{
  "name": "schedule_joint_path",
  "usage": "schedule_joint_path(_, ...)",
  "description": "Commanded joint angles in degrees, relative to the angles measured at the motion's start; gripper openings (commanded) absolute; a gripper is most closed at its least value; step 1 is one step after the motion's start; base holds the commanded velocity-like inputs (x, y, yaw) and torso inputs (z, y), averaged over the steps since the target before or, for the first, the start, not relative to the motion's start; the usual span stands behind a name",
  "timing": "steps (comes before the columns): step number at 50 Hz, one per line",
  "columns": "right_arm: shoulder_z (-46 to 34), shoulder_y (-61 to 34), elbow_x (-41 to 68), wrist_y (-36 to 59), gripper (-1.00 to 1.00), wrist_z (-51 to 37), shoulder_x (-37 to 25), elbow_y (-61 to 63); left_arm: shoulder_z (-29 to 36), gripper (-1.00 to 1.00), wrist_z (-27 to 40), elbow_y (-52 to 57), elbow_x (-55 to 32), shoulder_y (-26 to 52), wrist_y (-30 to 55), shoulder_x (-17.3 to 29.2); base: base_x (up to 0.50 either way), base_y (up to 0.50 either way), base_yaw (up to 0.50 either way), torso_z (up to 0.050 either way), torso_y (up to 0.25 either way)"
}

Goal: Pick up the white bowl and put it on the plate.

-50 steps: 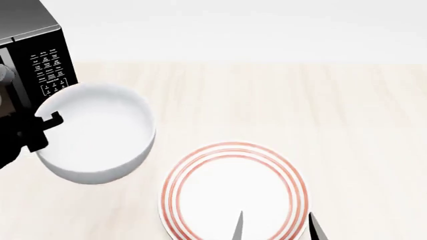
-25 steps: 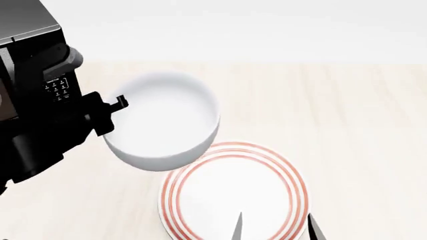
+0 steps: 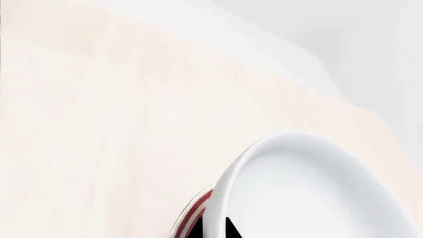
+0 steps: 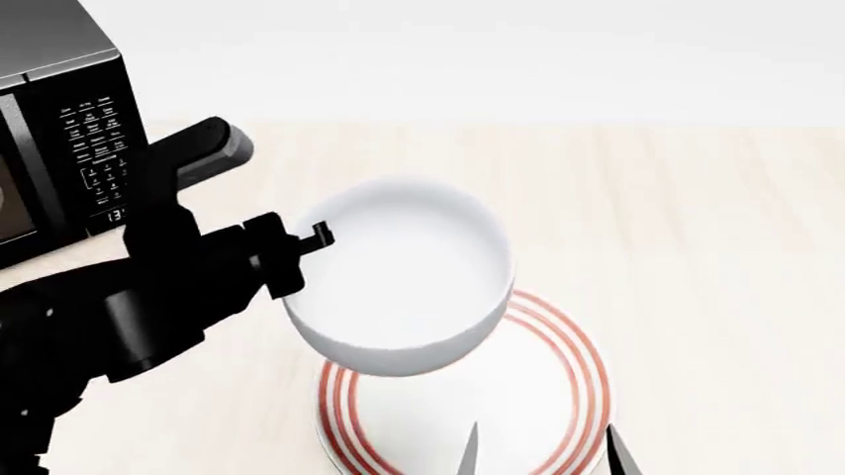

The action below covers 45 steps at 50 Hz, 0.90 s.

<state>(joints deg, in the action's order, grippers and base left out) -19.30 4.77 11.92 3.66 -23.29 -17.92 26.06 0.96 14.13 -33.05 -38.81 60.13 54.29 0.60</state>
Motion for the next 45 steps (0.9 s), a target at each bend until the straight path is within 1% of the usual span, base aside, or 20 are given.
schedule_joint_path(1,-0.25,0.11,-0.03,-0.3,1.0,-0.18,-0.15,-0.39,3.76,-1.0,3.62,3.64,-8.8,-2.62,-0.63,0.04,0.0,0.0,0.0,0.0,0.0)
schedule_joint_path(12,-0.39,0.15,0.0,-0.54,1.0,-0.37,-0.32,-0.71,7.71,-1.0,5.41,2.77,-14.18,-2.71,-3.06,-0.16,0.0,0.0,0.0,0.0,0.001)
schedule_joint_path(24,-0.58,0.14,0.26,-0.59,1.0,-0.49,-0.46,-0.64,16.43,-1.0,2.94,-8.36,-18.51,1.67,-12.82,-0.37,0.0,0.0,0.0,0.0,0.0)
schedule_joint_path(31,-0.57,0.2,0.36,-0.68,1.0,-0.66,-0.6,-0.6,20.93,-1.0,1.78,-12.86,-20.91,2.88,-16.78,-0.34,0.0,0.0,0.0,0.0,0.001)
schedule_joint_path(35,-0.78,0.21,0.36,-0.87,1.0,-0.61,-0.57,-1.02,22.69,-1.0,1.93,-12.98,-22.11,2.73,-17.86,-0.14,0.0,0.0,0.0,0.0,0.0)
schedule_joint_path(39,-0.93,0.26,0.33,-0.97,1.0,-0.65,-0.6,-1.07,24.52,-1.0,1.28,-15.76,-22.82,4.01,-20.66,-0.35,0.0,0.0,0.0,0.0,0.0)
schedule_joint_path(42,-0.97,0.24,0.43,-1.11,1.0,-0.62,-0.6,-1.32,27.04,-1.0,0.65,-18.47,-24.39,5.05,-23.04,-0.45,0.0,0.0,0.0,0.0,0.0)
schedule_joint_path(45,-1.03,0.19,0.57,-1.13,1.0,-0.59,-0.64,-1.38,31.21,-1.0,-0.39,-22.15,-27.43,6.4,-26.28,-0.53,0.0,0.0,0.0,0.0,0.0)
